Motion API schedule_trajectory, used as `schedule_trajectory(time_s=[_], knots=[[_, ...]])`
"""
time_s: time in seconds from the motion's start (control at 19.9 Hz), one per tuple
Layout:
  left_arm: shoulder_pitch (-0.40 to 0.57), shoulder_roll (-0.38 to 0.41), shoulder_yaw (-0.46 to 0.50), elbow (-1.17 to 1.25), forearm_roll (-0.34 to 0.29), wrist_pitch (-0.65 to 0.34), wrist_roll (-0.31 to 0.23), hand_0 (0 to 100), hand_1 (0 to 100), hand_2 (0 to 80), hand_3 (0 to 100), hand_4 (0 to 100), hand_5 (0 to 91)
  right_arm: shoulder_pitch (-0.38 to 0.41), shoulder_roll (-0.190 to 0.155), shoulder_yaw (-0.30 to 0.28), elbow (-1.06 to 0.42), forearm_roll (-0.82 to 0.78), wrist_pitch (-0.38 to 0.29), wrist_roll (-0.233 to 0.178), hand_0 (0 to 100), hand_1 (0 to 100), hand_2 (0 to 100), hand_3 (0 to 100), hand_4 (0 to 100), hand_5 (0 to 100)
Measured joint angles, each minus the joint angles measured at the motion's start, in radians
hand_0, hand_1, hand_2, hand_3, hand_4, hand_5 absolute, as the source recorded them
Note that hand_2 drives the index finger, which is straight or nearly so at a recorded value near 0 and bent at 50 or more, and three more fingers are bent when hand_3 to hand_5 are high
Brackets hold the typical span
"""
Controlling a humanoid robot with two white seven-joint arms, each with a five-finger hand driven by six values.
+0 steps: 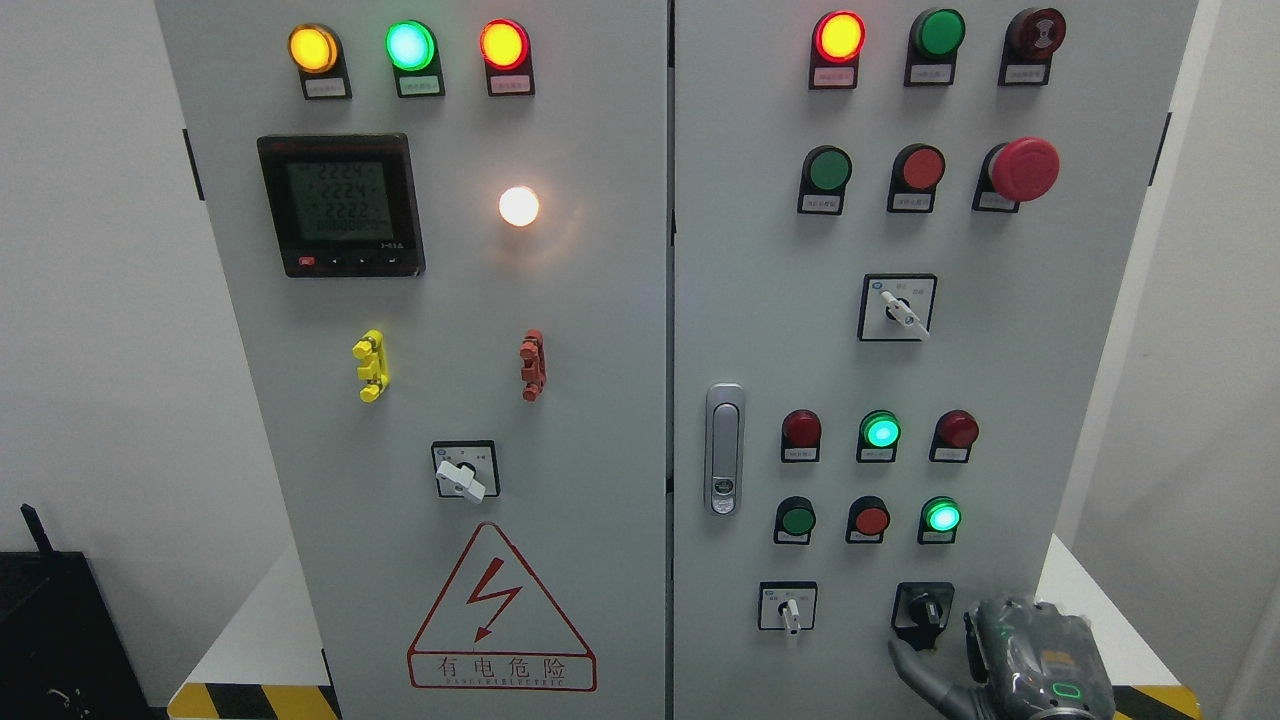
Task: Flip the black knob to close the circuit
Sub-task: 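Grip the black knob with the right hand and twist it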
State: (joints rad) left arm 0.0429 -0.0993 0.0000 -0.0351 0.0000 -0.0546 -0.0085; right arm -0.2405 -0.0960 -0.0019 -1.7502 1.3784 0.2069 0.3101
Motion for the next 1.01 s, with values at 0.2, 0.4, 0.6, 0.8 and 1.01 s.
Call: schedule_trajectory(time_s=[0.2,0.4,0.6,0.8,1.01], knots=[[0.0,0.0,0.0,0.0,0.0,0.0,0.0,0,0,0.0,5,2,0.0,-0.008,-0.007,0.0,0.015,0.0,0.001,0.002,0,0,88,100,78,81],[0.0,0.0,0.0,0.0,0.0,0.0,0.0,0,0,0.0,5,2,0.0,-0.012,-0.014,0.001,0.028,-0.001,0.001,0.002,0,0,88,100,78,81],[0.0,0.0,0.0,0.0,0.0,0.0,0.0,0,0,0.0,5,2,0.0,-0.013,-0.019,-0.006,0.036,-0.01,0.015,0.003,0,0,88,100,79,81],[0.0,0.0,0.0,0.0,0.0,0.0,0.0,0,0,0.0,5,2,0.0,-0.014,-0.029,-0.007,0.041,-0.036,0.035,0.004,0,0,88,100,79,81],[0.0,0.0,0.0,0.0,0.0,0.0,0.0,0,0,0.0,5,2,0.0,-0.012,-0.039,-0.012,0.044,-0.062,0.044,0.004,0,0,88,100,79,82]])
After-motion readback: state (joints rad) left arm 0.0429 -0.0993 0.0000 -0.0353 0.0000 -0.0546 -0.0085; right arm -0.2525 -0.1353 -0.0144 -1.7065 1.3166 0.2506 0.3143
